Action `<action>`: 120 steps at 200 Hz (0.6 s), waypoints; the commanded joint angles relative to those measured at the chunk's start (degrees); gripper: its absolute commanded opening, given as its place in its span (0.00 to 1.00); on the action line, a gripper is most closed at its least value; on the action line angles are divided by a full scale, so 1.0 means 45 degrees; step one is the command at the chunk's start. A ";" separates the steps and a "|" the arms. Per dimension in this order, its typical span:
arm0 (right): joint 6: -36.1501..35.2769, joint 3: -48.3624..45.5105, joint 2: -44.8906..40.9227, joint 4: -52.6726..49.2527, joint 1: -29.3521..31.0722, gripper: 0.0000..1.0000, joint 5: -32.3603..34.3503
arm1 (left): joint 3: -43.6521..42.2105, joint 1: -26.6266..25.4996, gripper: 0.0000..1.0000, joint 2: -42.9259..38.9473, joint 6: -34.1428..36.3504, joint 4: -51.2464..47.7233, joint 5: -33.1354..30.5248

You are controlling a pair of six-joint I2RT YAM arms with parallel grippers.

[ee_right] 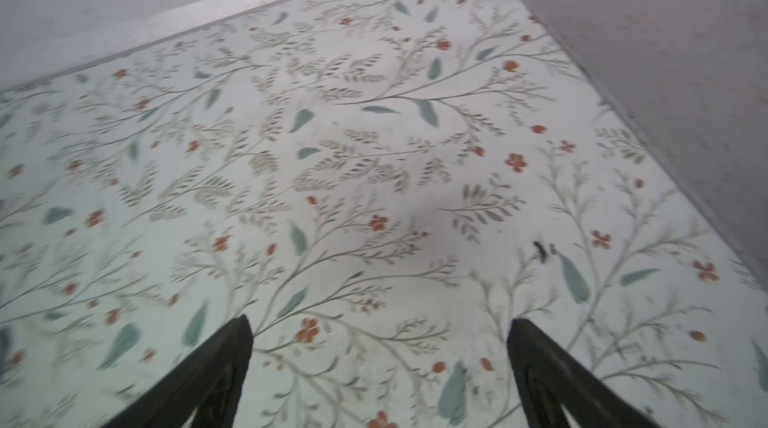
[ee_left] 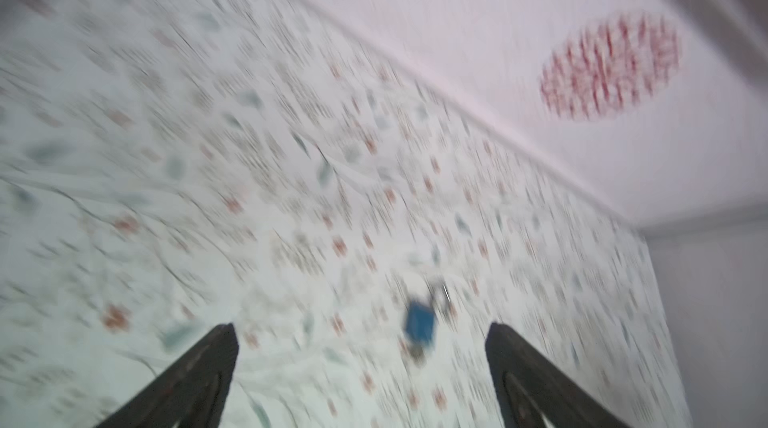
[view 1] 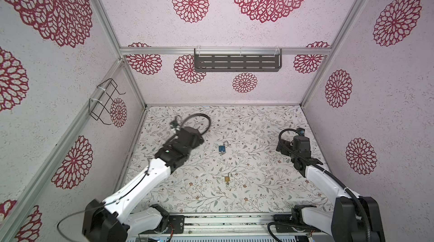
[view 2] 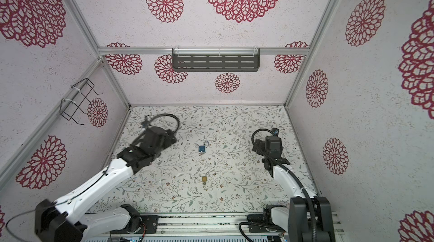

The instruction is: Unlock with the key

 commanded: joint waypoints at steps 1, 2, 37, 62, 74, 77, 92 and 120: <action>-0.1084 -0.1017 0.0948 0.4870 -0.0342 0.99 0.1657 | -0.1988 0.2880 0.97 -0.0536 0.4641 0.2240 -0.2567; -0.1132 -0.1066 0.1013 0.4937 -0.0345 0.99 0.1648 | -0.2072 0.2978 0.97 -0.0554 0.4785 0.2430 -0.2577; -0.2271 -0.0807 0.3304 0.7053 -0.0608 0.99 0.0117 | -0.5107 0.5851 0.97 0.1104 0.7883 0.9570 -0.0584; -0.2958 -0.1286 0.4039 0.9313 -0.0623 0.99 -0.1505 | -0.6753 0.5927 0.97 0.2591 0.9077 1.4508 0.0521; -0.3133 -0.1843 0.3797 1.0069 -0.0630 0.99 -0.1920 | -0.7565 0.6120 0.97 0.3463 0.9269 1.7227 0.1606; -0.3233 -0.2159 0.3794 1.0561 -0.0624 0.99 -0.2083 | -0.7633 0.6197 0.97 0.3694 0.9280 1.7568 0.1918; -0.3445 -0.3765 0.4502 1.4317 -0.0580 0.99 -0.2545 | -0.7769 0.6309 0.97 0.5106 0.9511 1.8765 0.2963; -0.3343 -0.3085 0.4304 1.2686 -0.0215 0.99 -0.0811 | -0.6953 0.6325 0.98 0.5581 0.9203 1.7608 0.2230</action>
